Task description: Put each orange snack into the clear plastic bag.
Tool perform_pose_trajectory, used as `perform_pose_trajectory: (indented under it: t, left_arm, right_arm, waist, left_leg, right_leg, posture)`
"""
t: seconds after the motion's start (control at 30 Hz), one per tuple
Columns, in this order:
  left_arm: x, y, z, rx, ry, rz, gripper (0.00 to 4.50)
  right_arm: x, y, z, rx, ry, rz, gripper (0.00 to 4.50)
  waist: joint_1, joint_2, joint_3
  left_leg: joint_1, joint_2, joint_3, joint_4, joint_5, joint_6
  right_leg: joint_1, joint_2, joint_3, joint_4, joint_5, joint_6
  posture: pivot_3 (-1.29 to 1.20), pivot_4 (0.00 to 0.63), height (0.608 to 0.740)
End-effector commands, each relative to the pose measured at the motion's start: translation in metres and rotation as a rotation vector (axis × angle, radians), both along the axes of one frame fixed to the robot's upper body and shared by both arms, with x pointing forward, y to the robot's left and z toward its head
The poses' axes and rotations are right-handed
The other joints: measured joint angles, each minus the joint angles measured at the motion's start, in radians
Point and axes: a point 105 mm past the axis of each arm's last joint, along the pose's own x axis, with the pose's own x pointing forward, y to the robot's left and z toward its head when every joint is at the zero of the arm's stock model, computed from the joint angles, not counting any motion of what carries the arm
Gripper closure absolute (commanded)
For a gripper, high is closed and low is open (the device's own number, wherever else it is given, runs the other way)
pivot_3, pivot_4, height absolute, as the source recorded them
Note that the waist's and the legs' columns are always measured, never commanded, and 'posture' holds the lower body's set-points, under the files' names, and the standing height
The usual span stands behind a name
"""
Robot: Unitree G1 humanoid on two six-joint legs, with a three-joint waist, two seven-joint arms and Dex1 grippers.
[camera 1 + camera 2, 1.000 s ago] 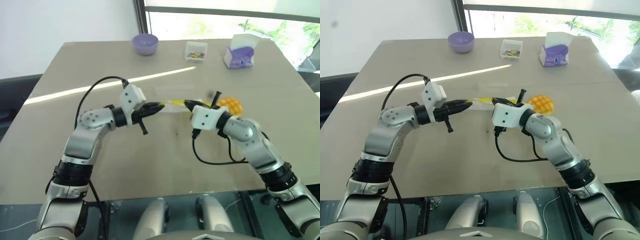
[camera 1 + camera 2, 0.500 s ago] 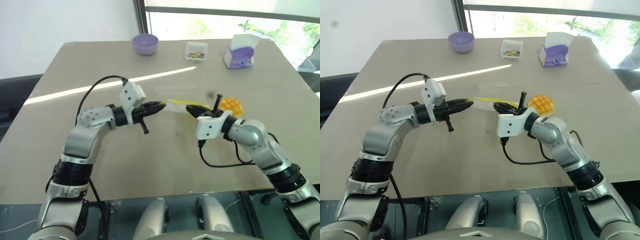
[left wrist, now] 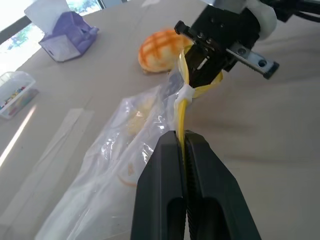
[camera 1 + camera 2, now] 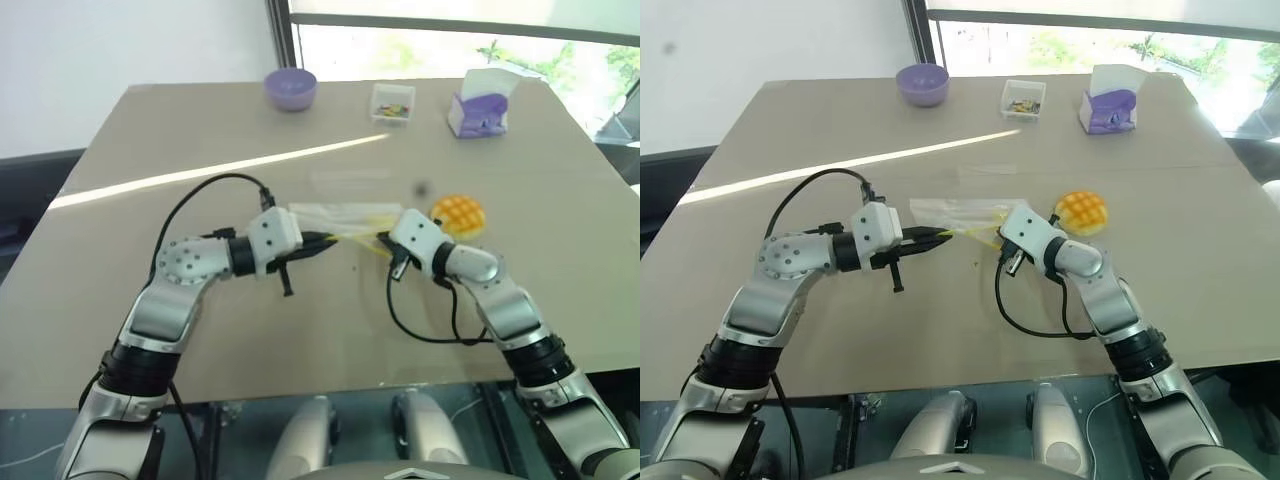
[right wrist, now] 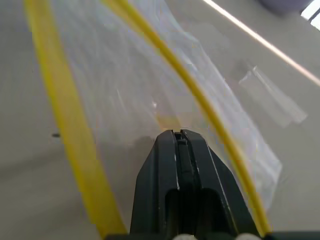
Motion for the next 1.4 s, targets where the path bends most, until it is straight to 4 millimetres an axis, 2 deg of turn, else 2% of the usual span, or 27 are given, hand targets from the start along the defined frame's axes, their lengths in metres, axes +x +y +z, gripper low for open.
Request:
perform_pose_trajectory:
  t: [0.03,0.07,0.17,0.27,0.3,0.43,0.57,0.7,0.87,1.0,1.2,1.4]
  left_arm:
    - [-0.005,-0.002,0.003,0.020,-0.053,-0.020,4.50]
    - [-0.005,-0.002,0.003,0.019,-0.052,-0.016,4.50]
    - [-0.002,0.000,0.004,-0.005,-0.037,0.018,4.50]
    - [0.001,0.004,0.006,-0.029,-0.020,0.048,4.50]
    - [0.001,0.004,0.006,-0.032,-0.016,0.052,4.50]
    - [0.002,0.006,0.006,-0.034,-0.009,0.060,4.50]
    - [0.005,0.008,0.007,-0.044,0.000,0.076,4.50]
    - [0.009,0.011,0.006,-0.049,0.007,0.100,4.50]
    - [0.018,0.016,0.007,-0.080,0.028,0.163,4.50]
    - [0.023,0.018,0.010,-0.109,0.041,0.199,4.50]
    - [0.026,0.018,0.013,-0.108,0.035,0.219,4.50]
    - [0.027,0.015,0.017,-0.120,0.031,0.218,4.50]
  right_arm:
    - [0.006,-0.003,0.006,-0.036,-0.057,-0.056,4.46]
    - [0.008,-0.003,0.005,-0.058,-0.072,-0.063,4.46]
    - [0.017,-0.011,0.003,-0.153,-0.160,-0.118,3.64]
    - [0.024,-0.013,0.006,-0.229,-0.284,-0.144,2.06]
    - [0.025,-0.013,0.007,-0.243,-0.312,-0.140,1.76]
    - [0.025,-0.011,0.003,-0.277,-0.362,-0.113,0.04]
    - [0.027,-0.014,0.000,-0.316,-0.395,-0.104,0.04]
    - [0.031,-0.020,0.004,-0.336,-0.441,-0.128,0.04]
    - [0.030,-0.018,0.021,-0.224,-0.446,-0.110,0.04]
    - [0.023,-0.013,0.025,-0.267,-0.482,-0.045,0.04]
    - [0.011,-0.012,0.032,0.011,-0.264,0.007,0.04]
    - [0.007,-0.013,0.030,0.029,-0.221,0.025,0.04]
  waist:
    - [0.002,0.000,0.000]
    - [0.004,0.000,0.000]
    - [0.003,0.000,0.000]
    - [0.000,0.000,0.000]
    - [-0.003,0.000,0.000]
    - [-0.004,0.000,0.000]
    - [-0.003,0.000,0.000]
    - [-0.003,0.000,0.000]
    - [-0.003,0.000,0.000]
    - [-0.003,0.000,0.000]
    - [-0.004,0.000,0.000]
    - [-0.002,0.000,0.000]
  left_leg:
    - [0.000,0.000,0.000,0.000,0.000,0.000]
    - [0.000,0.000,0.000,0.000,0.000,0.000]
    - [0.000,0.000,0.000,0.000,0.000,0.000]
    - [0.000,-0.001,0.000,0.000,0.001,-0.001]
    - [0.000,-0.001,0.000,0.000,0.001,-0.001]
    - [0.000,0.000,0.000,0.000,0.001,-0.001]
    - [0.000,-0.001,0.000,0.000,0.001,-0.001]
    - [0.000,0.000,0.000,0.000,0.001,-0.001]
    - [0.000,0.000,0.000,0.000,0.001,-0.001]
    - [0.000,0.000,0.000,0.000,0.001,-0.001]
    - [0.000,0.000,0.000,0.000,0.001,-0.001]
    - [0.000,0.000,-0.001,0.000,-0.001,0.002]
  right_leg:
    - [0.000,0.000,0.000,0.000,0.000,0.000]
    - [0.000,0.000,0.000,0.000,0.000,0.000]
    - [0.000,0.000,0.000,0.000,0.000,0.000]
    - [0.000,0.000,0.000,0.000,0.000,0.000]
    - [0.000,0.000,0.000,0.000,0.000,0.000]
    - [0.000,0.000,0.000,0.000,0.000,0.000]
    - [0.000,0.000,0.000,0.000,0.000,0.000]
    - [0.000,0.000,0.000,0.000,0.000,0.000]
    - [0.000,0.000,0.000,0.000,0.000,0.000]
    - [0.000,0.000,0.000,0.000,0.000,0.000]
    - [0.000,0.000,0.000,0.000,0.000,0.000]
    - [0.000,0.000,-0.001,0.000,0.000,0.000]
  posture:
    - [0.00,0.150,0.740]
    - [0.00,0.150,0.740]
    - [0.00,0.150,0.740]
    - [0.00,0.150,0.740]
    - [0.00,0.150,0.740]
    - [0.00,0.150,0.740]
    - [0.00,0.150,0.740]
    - [0.00,0.150,0.740]
    - [0.00,0.150,0.740]
    - [0.00,0.150,0.740]
    - [0.00,0.150,0.740]
    - [0.00,0.150,0.740]
